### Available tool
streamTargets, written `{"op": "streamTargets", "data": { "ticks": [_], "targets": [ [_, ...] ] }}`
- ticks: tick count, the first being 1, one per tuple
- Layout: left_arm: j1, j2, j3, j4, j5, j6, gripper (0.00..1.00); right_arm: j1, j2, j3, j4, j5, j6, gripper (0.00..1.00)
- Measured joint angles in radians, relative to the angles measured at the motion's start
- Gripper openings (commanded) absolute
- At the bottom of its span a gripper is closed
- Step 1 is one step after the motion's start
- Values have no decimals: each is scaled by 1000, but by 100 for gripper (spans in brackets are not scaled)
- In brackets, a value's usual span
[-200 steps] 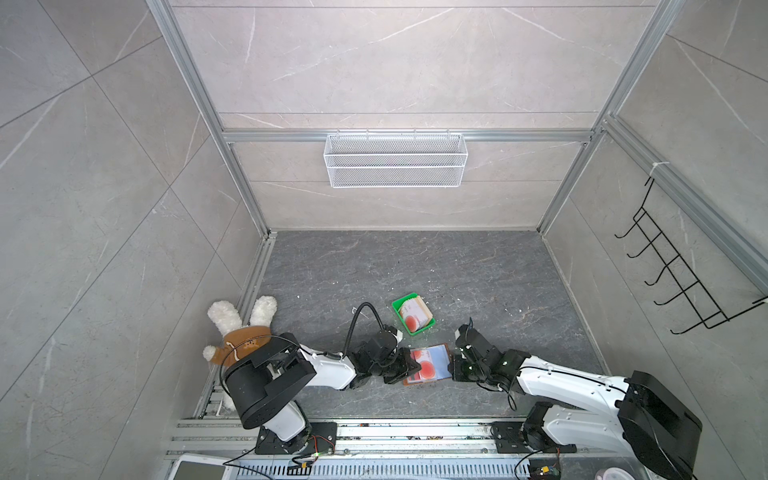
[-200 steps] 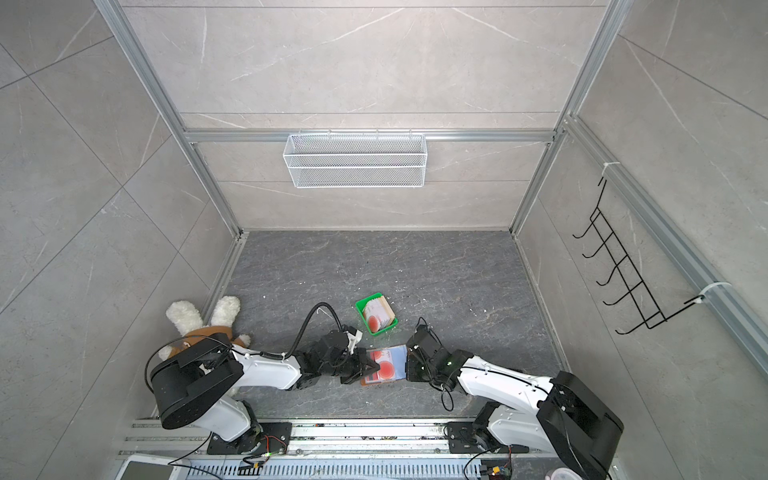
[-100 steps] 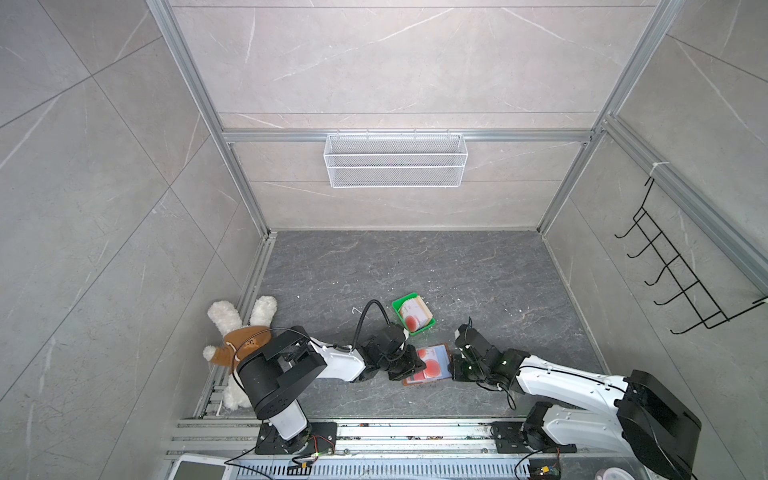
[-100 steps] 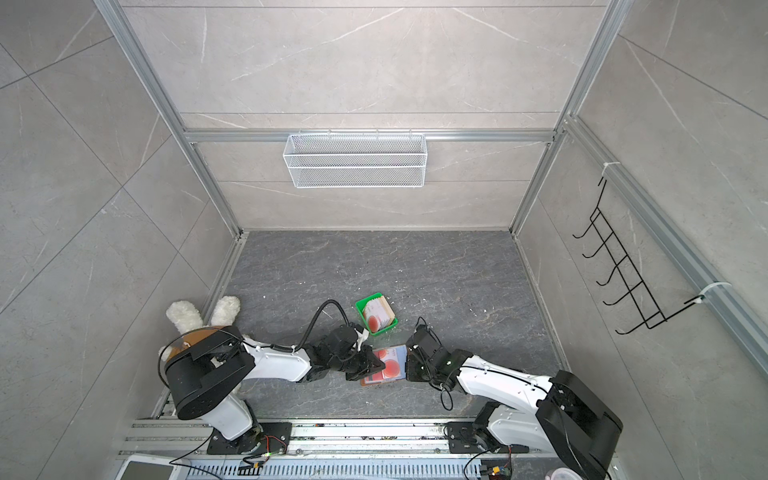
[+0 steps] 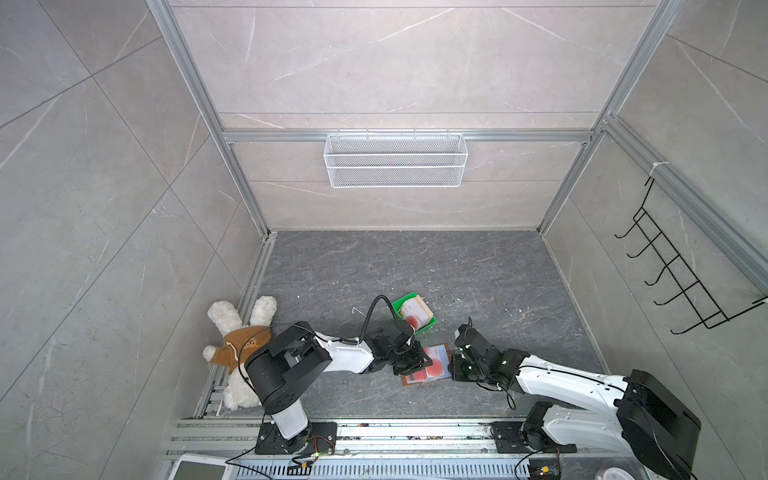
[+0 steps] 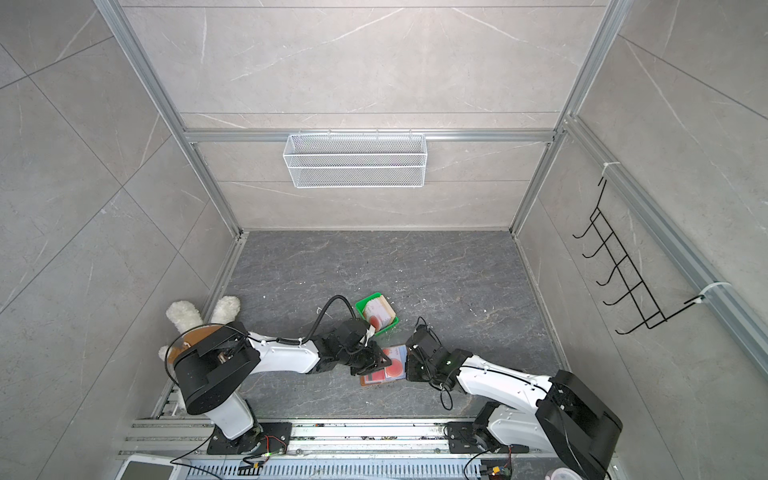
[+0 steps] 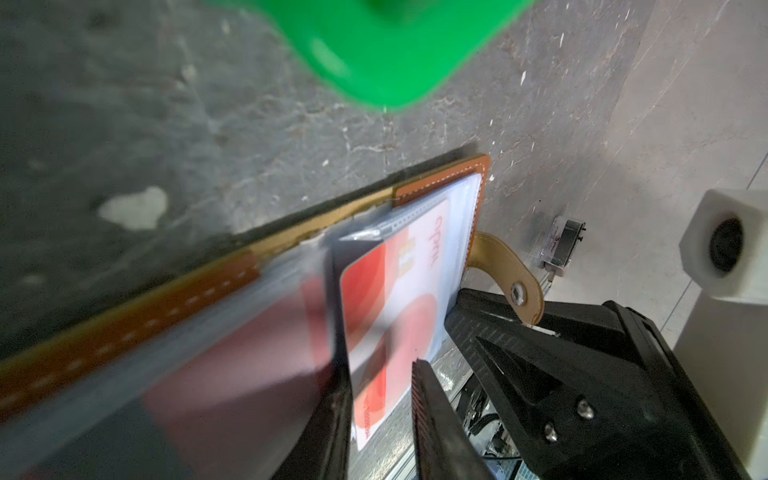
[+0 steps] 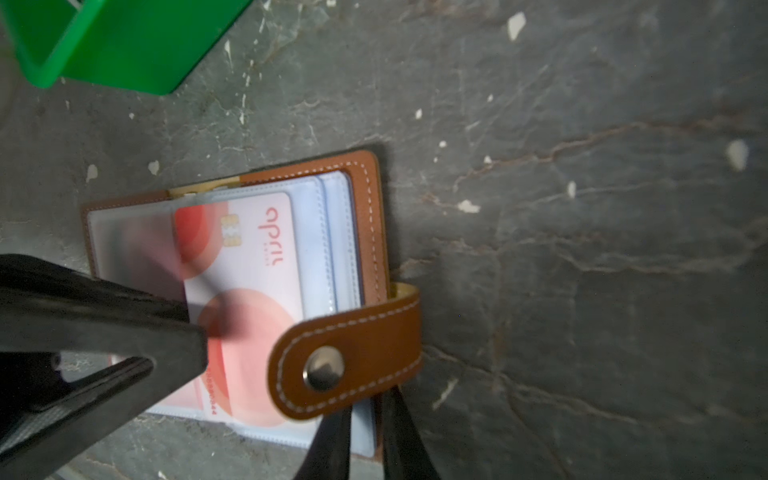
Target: Put the credit cards into the card holder
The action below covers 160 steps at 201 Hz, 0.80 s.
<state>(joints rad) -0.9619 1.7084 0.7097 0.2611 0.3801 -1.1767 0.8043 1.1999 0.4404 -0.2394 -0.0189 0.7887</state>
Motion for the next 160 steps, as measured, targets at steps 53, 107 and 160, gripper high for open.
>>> {"op": "streamTargets", "data": {
  "ticks": [53, 107, 160],
  "targets": [
    [-2, 23, 32, -21, 18, 4, 31, 0, 5, 5, -5, 0, 0, 18],
    [-3, -55, 5, -108, 5, 29, 35, 0, 9, 5, -1, 0, 0, 17],
    [21, -237, -35, -333, -50, 82, 46, 0, 9, 5, 0, 0, 0, 18]
  ]
}}
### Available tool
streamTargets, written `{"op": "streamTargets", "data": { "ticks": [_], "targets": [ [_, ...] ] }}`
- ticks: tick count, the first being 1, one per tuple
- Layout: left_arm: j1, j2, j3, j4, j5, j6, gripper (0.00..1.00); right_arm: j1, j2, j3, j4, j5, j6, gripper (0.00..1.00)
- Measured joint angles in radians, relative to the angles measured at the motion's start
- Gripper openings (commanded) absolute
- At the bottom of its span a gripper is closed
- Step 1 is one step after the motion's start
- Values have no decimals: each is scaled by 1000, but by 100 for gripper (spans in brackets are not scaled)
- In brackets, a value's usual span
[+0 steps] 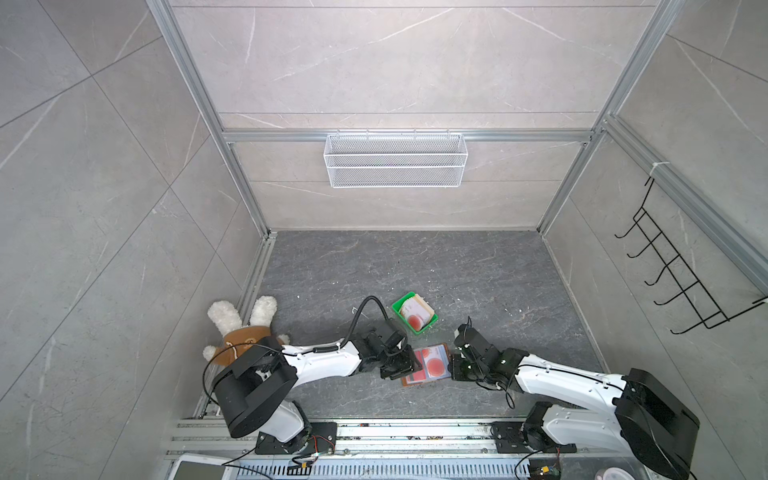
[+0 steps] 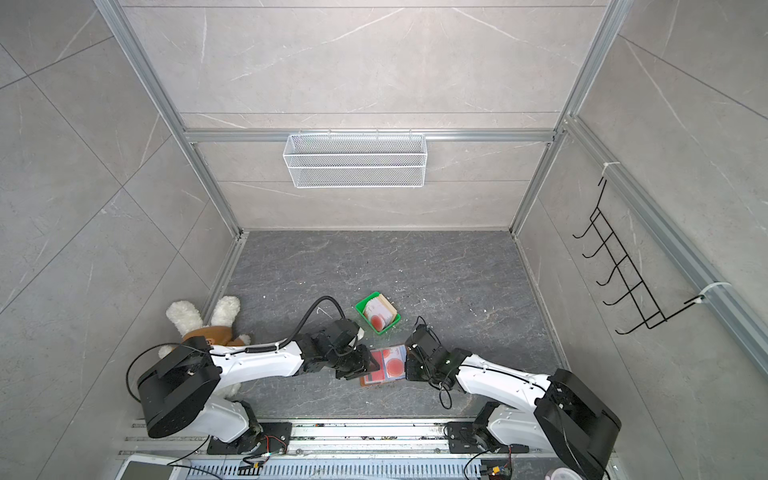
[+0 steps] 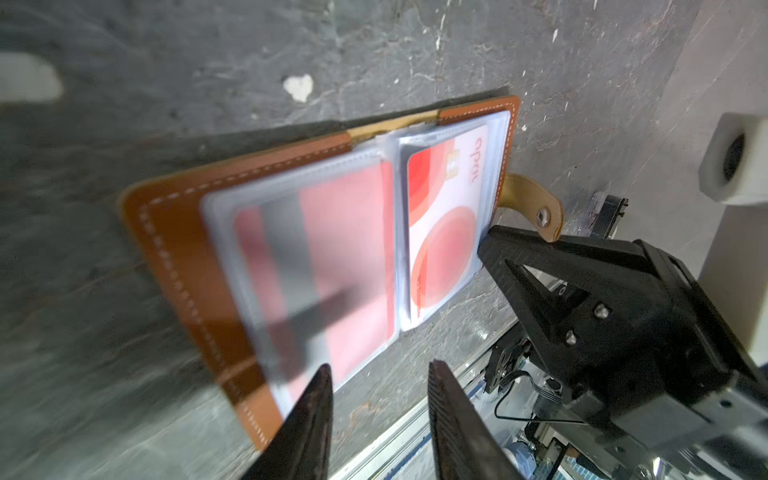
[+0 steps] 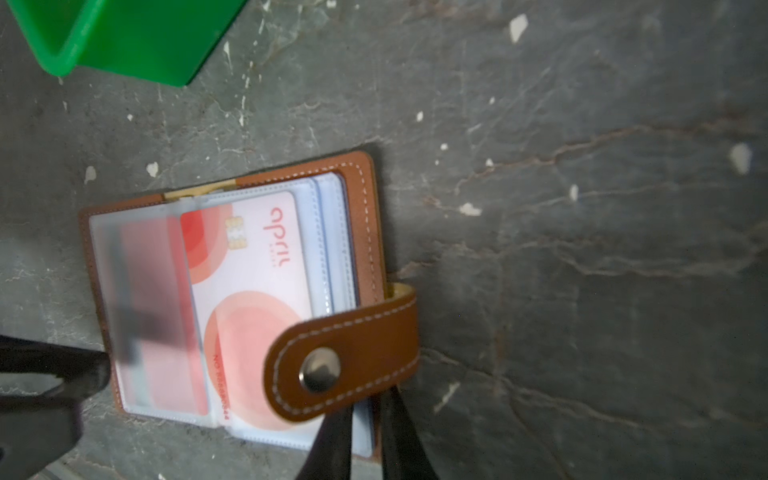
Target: Put the credit cards into the card holder
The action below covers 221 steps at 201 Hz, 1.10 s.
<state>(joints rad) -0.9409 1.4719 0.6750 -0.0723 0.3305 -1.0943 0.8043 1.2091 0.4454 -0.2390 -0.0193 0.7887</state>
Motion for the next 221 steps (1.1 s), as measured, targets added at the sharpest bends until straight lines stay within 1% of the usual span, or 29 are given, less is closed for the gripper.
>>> {"op": "streamTargets", "data": {
  "ticks": [13, 46, 70, 106, 135, 177, 221],
  "targets": [
    [14, -23, -14, -35, -8, 8, 49, 0, 0, 0, 0, 0, 0, 17],
    [34, -29, -33, -95, -14, 16, 51, 0, 3, 2, -1, 0, 0, 17],
    [34, -17, -33, -100, -13, 18, 52, 0, 6, 5, -4, 0, 0, 18],
    [34, 21, -34, -28, 17, 17, 50, 0, 10, 7, 0, 0, 0, 17],
    [37, 32, -38, 11, 29, 16, 46, 0, 10, 7, 0, 0, 0, 18],
    [38, 25, -40, -2, 30, 18, 42, 0, 11, 7, 0, 0, 0, 18],
    [31, -40, -2, -37, 16, 26, 41, 0, 11, 7, 0, 0, 0, 17]
  ]
}}
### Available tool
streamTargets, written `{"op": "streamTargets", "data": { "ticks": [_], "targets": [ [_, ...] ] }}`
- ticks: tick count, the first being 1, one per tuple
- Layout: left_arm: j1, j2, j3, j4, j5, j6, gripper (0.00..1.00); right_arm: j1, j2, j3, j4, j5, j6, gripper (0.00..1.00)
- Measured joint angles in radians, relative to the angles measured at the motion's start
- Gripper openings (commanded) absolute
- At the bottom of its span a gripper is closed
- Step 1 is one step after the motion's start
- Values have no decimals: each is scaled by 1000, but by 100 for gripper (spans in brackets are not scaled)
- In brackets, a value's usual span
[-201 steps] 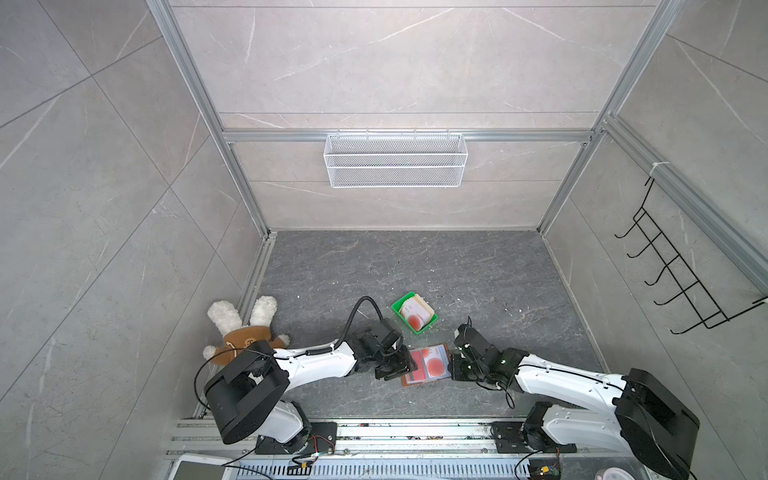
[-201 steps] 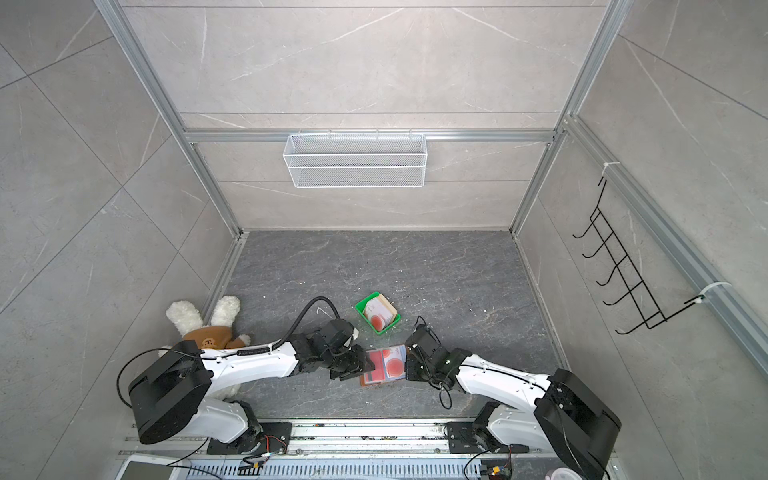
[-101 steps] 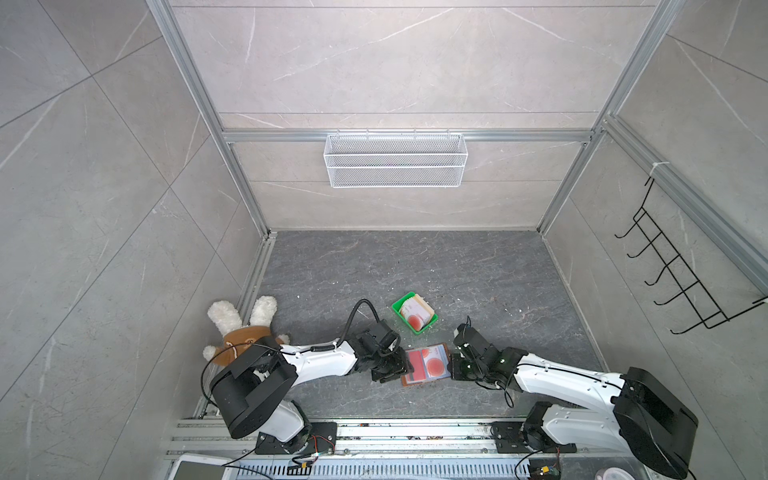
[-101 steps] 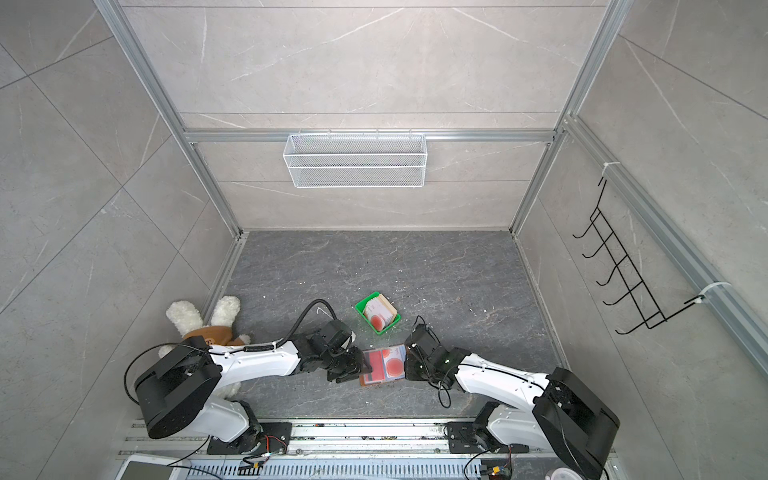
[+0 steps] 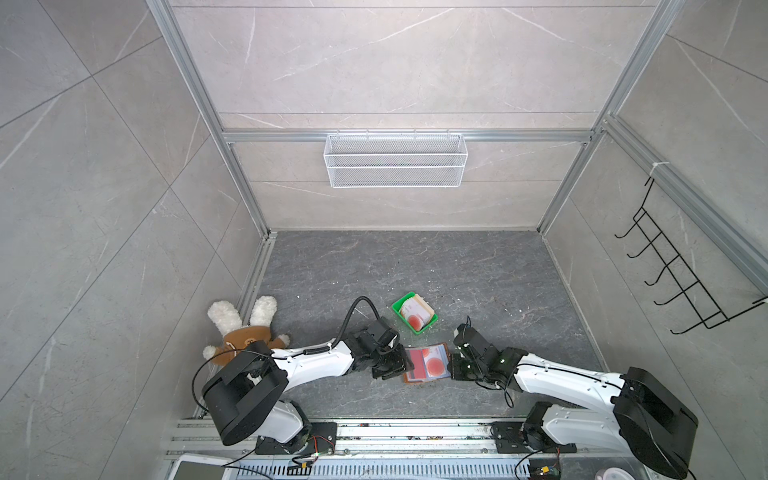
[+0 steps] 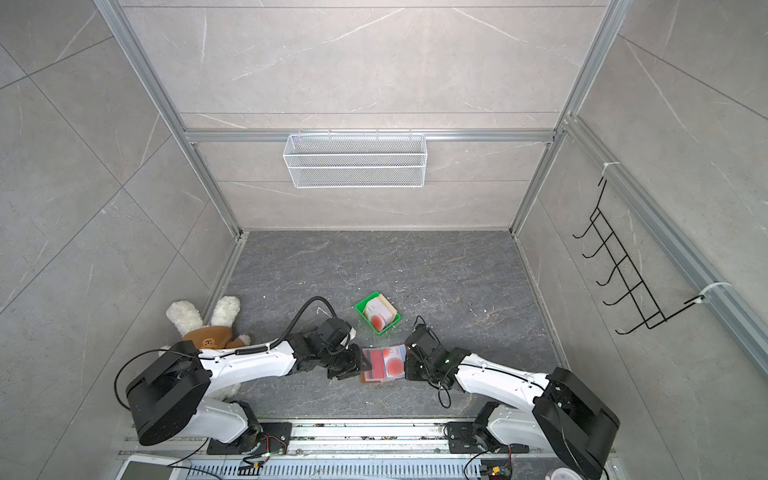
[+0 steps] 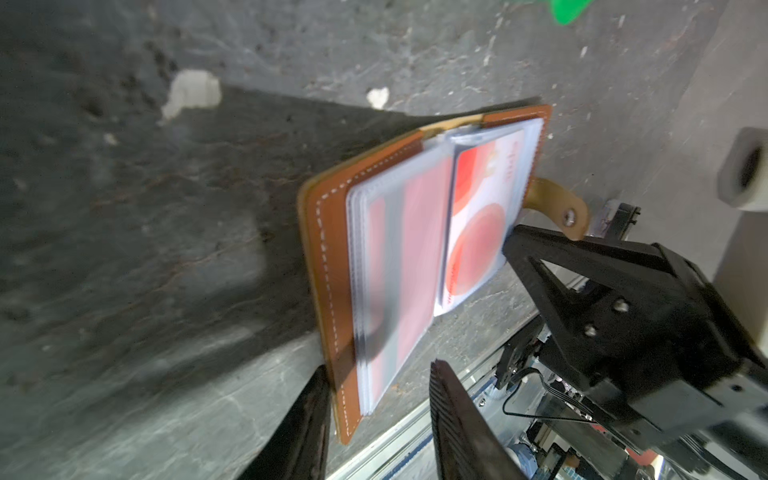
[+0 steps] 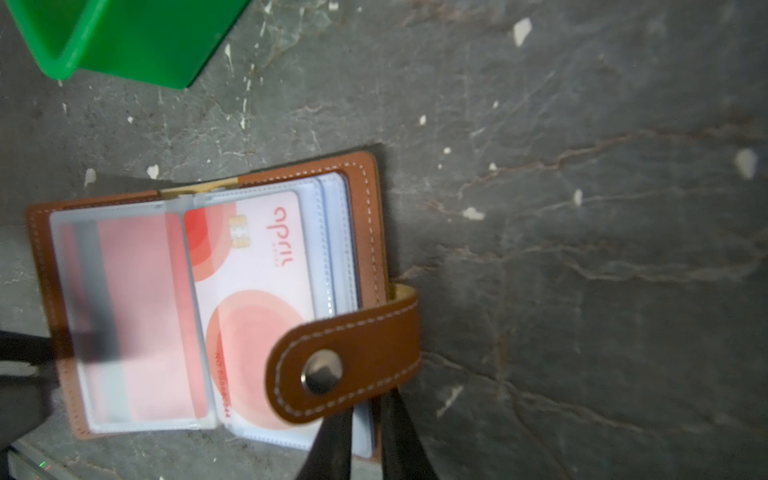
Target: Put the credit cards into the card holder
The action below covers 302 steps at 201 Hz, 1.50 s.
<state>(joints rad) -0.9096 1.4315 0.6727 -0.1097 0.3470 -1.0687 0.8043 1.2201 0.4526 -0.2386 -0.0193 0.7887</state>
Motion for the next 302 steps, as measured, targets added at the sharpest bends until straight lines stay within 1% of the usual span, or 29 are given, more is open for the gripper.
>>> {"op": "streamTargets", "data": {
  "ticks": [59, 90, 114, 144, 186, 205, 222, 242, 265, 286, 302],
  "targets": [
    [-38, 8, 101, 22, 0, 13, 40, -2, -5, -3, 5, -9, 1, 18],
    [-58, 71, 146, 63, 3, 14, 43, -6, -24, -18, 19, -19, 6, 18],
    [-76, 137, 179, 104, 6, 14, 42, -6, -39, -21, 5, -32, 18, 20],
    [-91, 205, 188, 150, 20, 14, 42, -6, -71, -21, -52, -33, 34, 24],
    [-101, 243, 189, 206, 27, 14, 40, -8, -148, 30, -195, -2, 46, 27],
    [-108, 257, 194, 223, 29, 14, 43, -17, -180, 67, -255, 26, 47, 30],
    [-114, 270, 200, 231, 29, 15, 44, -29, -195, 92, -294, 46, 45, 32],
    [-123, 282, 206, 240, 29, 16, 47, -40, -195, 104, -319, 57, 42, 33],
    [-134, 301, 207, 250, 30, 19, 47, -46, -193, 115, -336, 56, 29, 33],
    [-139, 309, 203, 264, 30, 21, 36, -47, -188, 141, -342, 56, 21, 32],
    [-140, 310, 197, 269, 30, 23, 32, -47, -173, 164, -341, 56, 18, 32]
  ]
}}
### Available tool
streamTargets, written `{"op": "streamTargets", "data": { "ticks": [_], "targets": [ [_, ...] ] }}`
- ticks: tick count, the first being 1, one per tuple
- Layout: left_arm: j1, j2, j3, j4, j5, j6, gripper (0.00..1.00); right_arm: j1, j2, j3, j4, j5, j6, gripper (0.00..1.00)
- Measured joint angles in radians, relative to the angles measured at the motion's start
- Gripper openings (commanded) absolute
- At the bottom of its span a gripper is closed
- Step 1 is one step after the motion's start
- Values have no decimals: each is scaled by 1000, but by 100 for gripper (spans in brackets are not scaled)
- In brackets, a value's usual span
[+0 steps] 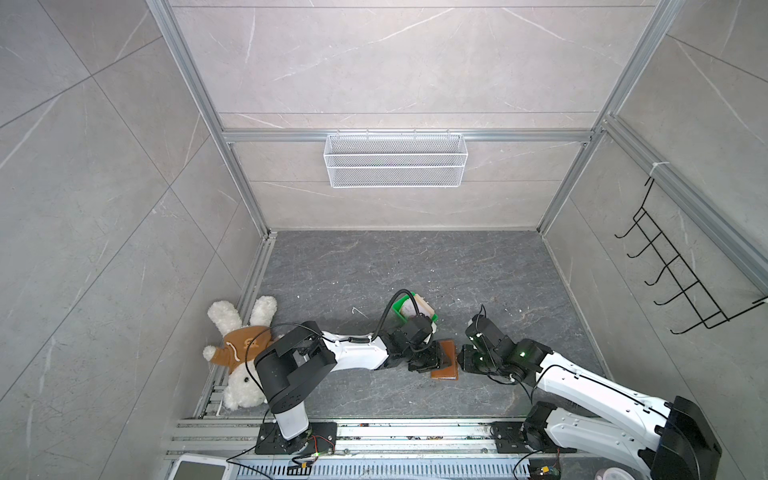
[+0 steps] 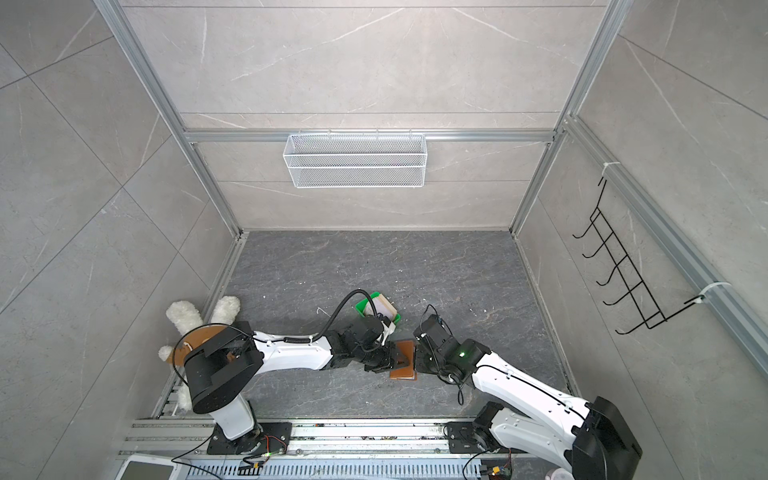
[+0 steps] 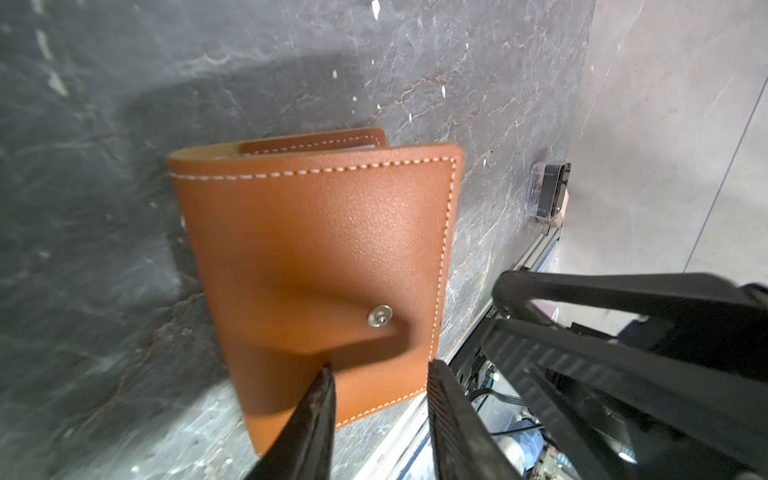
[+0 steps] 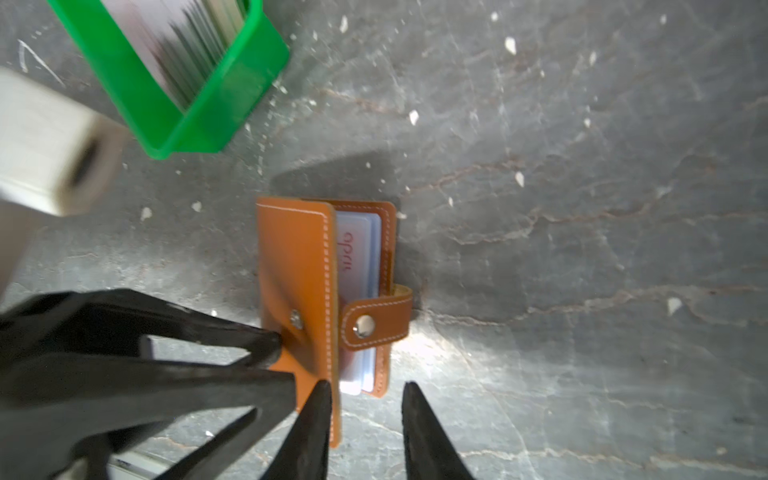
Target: Put the credit cards into the card holder
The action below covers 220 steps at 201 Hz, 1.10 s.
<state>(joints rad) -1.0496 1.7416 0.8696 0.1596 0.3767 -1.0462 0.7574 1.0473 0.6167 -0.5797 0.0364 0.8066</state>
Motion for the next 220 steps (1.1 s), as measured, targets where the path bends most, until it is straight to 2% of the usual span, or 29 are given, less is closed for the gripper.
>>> {"op": "streamTargets", "data": {
  "ticks": [23, 160, 220],
  "targets": [
    [0, 3, -6, 2, -2, 1, 27, 0, 27, 12, 0, -3, -7, 32],
    [-2, 23, -16, 6, -4, 2, 24, -1, 200, 37, -9, 25, -42, 38],
    [-2, 31, -16, 6, -3, 2, 21, -26, 228, 41, -24, 93, -40, 34]
  ]
}}
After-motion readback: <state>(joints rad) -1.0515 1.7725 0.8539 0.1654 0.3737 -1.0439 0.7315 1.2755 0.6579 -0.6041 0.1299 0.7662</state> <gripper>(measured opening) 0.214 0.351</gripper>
